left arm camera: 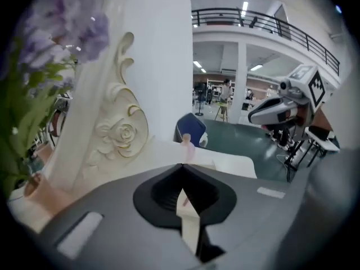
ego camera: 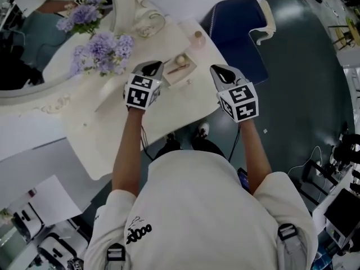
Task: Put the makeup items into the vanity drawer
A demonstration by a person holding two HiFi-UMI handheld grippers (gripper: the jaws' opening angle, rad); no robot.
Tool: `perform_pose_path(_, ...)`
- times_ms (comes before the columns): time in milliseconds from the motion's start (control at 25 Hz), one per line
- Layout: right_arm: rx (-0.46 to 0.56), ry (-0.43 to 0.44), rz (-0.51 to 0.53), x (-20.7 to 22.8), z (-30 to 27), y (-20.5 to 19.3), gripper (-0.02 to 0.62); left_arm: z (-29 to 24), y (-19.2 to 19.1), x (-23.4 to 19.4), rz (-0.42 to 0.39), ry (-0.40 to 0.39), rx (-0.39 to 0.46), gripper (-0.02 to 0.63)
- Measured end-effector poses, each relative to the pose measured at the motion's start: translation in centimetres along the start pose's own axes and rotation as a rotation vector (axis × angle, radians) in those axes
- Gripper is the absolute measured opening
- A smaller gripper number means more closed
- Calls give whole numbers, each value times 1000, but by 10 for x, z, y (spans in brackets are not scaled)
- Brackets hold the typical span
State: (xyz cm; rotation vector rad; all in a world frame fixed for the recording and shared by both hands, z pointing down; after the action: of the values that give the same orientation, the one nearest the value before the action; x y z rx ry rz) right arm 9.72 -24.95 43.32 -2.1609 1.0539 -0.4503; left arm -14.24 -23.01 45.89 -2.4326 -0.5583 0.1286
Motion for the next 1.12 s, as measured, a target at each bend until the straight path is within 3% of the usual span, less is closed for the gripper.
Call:
perform_pose_path(240,90,-53,101,-17,31,41,3,62,-5,-4,72,26,186,18)
perform_pose_path(480,190,-83,176,-40,61,81,3,122,-1,-9,61,91,336,17)
perform_pose_path(840,303,-79,257,-77,91,113,3,193,6,-12,39,149,513,17)
perform_pose_path(1120,372,-76,295,-100,114,130,3,227,8,-9,-2,207,578,17)
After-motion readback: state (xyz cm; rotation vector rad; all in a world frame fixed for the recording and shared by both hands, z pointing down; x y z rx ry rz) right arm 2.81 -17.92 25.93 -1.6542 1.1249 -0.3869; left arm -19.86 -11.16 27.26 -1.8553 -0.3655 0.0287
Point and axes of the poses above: the fingertips, and each gripper's own axes: z backward along the fingers, x to its right, y out of its top, the point moved 8 cm from there along z, backward along the fingers, and after that the axes turned 15 degrees about -x, right-handed, at the moved point
